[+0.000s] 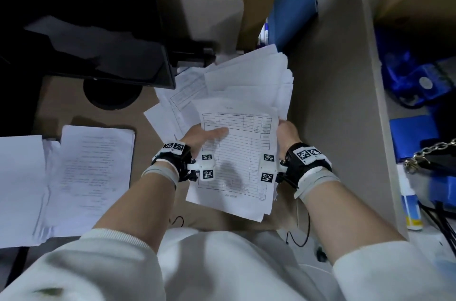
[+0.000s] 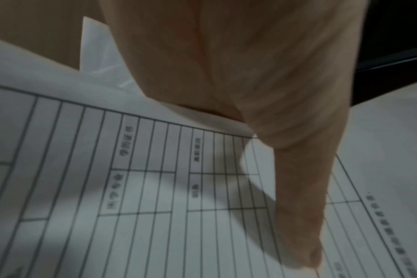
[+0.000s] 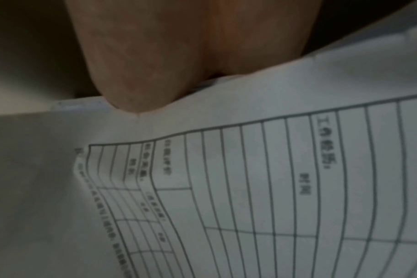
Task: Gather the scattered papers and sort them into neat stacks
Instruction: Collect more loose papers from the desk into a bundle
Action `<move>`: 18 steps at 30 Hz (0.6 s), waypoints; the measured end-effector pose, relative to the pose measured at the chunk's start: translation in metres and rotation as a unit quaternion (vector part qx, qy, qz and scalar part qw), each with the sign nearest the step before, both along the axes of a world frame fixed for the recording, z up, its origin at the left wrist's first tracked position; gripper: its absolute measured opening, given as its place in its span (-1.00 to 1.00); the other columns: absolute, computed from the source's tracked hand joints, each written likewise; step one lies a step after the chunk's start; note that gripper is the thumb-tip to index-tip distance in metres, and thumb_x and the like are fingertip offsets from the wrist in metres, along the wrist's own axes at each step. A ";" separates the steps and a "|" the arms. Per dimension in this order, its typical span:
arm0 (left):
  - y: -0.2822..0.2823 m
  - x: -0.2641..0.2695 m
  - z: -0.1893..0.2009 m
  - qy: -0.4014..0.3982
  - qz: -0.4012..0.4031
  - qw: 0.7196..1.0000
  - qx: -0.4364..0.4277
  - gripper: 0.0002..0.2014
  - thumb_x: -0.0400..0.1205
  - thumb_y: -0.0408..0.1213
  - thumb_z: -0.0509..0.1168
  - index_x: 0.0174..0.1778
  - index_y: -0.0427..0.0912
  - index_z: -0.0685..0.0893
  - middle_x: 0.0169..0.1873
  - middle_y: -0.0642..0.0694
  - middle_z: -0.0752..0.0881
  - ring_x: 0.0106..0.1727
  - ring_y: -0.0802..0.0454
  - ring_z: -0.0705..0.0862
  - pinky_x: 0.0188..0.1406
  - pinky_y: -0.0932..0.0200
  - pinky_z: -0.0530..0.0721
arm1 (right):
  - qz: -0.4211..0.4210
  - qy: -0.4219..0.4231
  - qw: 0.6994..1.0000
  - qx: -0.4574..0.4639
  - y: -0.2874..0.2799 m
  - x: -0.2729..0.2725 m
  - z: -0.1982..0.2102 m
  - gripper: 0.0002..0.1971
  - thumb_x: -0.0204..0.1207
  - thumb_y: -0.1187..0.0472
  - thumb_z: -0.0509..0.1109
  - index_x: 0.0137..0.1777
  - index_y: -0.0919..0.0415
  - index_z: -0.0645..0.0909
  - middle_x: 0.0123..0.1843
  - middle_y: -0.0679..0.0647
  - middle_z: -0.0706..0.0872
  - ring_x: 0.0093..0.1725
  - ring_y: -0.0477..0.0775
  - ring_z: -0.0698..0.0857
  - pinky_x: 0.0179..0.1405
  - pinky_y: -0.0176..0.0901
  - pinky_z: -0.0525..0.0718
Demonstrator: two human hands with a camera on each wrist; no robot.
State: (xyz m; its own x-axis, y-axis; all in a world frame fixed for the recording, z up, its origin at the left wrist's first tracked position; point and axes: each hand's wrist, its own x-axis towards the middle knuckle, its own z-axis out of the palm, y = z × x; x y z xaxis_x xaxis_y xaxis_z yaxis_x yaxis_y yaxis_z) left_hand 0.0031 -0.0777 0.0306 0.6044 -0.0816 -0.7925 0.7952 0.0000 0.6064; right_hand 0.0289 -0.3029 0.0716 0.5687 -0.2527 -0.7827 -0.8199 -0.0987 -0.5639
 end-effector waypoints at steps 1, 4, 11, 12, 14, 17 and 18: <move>-0.001 0.001 -0.006 0.010 -0.002 1.000 0.001 0.16 0.31 0.14 0.70 0.68 -0.35 0.26 0.61 -0.22 0.46 0.65 -0.24 0.38 0.66 -0.35 0.29 | 0.021 0.000 1.000 -0.024 -0.001 0.000 0.000 -0.69 0.78 0.19 0.08 0.31 0.22 0.62 0.08 0.10 0.63 0.12 0.02 0.51 0.08 -0.20 0.43; -0.006 0.005 -0.026 0.024 -0.039 0.998 0.049 0.33 0.20 0.36 0.66 0.73 -0.27 0.22 0.60 -0.26 0.47 0.54 -0.28 0.53 0.51 -0.31 0.54 | 0.045 0.001 0.999 -0.028 -0.004 0.003 -0.007 -0.62 0.71 0.09 0.16 0.36 0.26 0.62 0.37 0.22 0.67 0.29 0.23 0.63 0.28 -0.04 0.55; -0.008 -0.003 -0.050 -0.001 0.002 0.990 0.139 -0.48 0.62 0.05 0.42 0.35 -0.26 0.69 0.25 -0.20 0.78 0.27 -0.22 0.74 0.35 -0.12 0.68 | 0.073 0.043 0.996 0.027 -0.007 -0.013 -0.021 -0.27 0.36 -0.39 0.48 0.45 -0.03 0.50 0.24 -0.21 0.59 0.22 -0.10 0.54 0.37 -0.05 0.41; -0.006 -0.004 -0.062 -0.006 0.009 0.990 0.138 -0.42 0.54 0.12 0.43 0.32 -0.26 0.71 0.21 -0.22 0.80 0.22 -0.21 0.76 0.34 -0.18 0.70 | 0.090 0.042 0.995 0.018 -0.008 -0.018 -0.030 -0.39 0.39 -0.25 0.56 0.36 -0.03 0.53 0.21 -0.22 0.64 0.17 -0.10 0.59 0.31 -0.11 0.45; -0.004 -0.005 -0.077 0.003 0.008 0.991 0.136 -0.31 0.43 0.20 0.44 0.32 -0.26 0.72 0.16 -0.22 0.82 0.18 -0.21 0.79 0.31 -0.23 0.72 | 0.105 0.051 0.993 0.003 -0.007 -0.024 -0.045 -0.56 0.41 0.01 0.63 0.23 0.02 0.58 0.20 -0.13 0.71 0.15 -0.03 0.66 0.22 -0.16 0.53; -0.012 -0.007 -0.077 0.013 -0.007 0.992 0.123 -0.52 0.62 0.02 0.44 0.29 -0.29 0.73 0.13 -0.23 0.82 0.15 -0.23 0.79 0.29 -0.25 0.73 | 0.086 0.111 0.990 -0.020 -0.002 -0.026 -0.066 -0.31 0.36 0.06 0.67 0.44 0.26 0.51 0.30 0.04 0.65 0.33 0.10 0.61 0.15 -0.05 0.55; -0.016 -0.008 -0.078 0.015 -0.014 0.992 0.121 -0.56 0.64 -0.01 0.43 0.27 -0.29 0.73 0.11 -0.23 0.83 0.14 -0.23 0.80 0.28 -0.26 0.73 | 0.091 0.137 0.986 -0.029 0.000 -0.026 -0.069 -0.17 0.34 0.01 0.68 0.52 0.32 0.41 0.37 0.13 0.60 0.39 0.18 0.58 0.13 0.00 0.54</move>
State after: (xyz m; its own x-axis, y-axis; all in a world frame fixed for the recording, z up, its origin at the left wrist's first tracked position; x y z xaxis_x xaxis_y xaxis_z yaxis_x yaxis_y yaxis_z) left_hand -0.0048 -0.0935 -0.0475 0.5797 0.0958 -0.8092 0.8109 -0.1651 0.5614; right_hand 0.0025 -0.3025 0.0028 0.3785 -0.2150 -0.9003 -0.9062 -0.2840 -0.3132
